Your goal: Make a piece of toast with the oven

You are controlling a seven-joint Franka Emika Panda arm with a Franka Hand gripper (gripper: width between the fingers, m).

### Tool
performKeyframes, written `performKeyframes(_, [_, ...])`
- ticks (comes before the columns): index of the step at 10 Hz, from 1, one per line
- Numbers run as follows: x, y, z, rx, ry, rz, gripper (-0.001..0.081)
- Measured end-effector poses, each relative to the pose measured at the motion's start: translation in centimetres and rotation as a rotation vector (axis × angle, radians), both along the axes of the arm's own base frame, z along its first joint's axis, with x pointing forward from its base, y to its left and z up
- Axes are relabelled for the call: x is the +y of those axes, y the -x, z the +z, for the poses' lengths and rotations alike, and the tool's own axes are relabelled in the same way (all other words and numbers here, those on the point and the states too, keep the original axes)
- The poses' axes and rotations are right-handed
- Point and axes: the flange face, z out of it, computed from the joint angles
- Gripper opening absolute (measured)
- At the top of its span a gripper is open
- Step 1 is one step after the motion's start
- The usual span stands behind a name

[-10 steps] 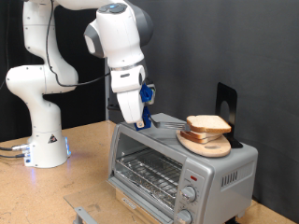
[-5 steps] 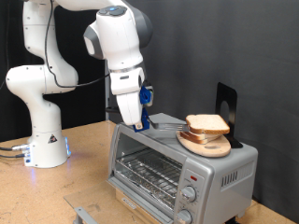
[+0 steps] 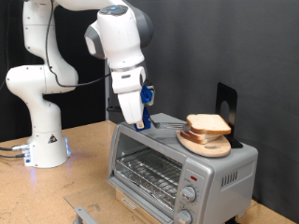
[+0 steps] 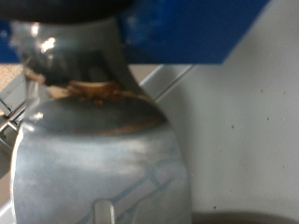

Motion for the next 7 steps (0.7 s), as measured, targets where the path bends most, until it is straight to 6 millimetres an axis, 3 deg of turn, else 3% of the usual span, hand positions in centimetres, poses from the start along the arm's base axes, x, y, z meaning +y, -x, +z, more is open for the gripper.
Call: performKeyframes(7, [3.2,-1.9,0.9,-0.013,0.022,-0.026,0.0393])
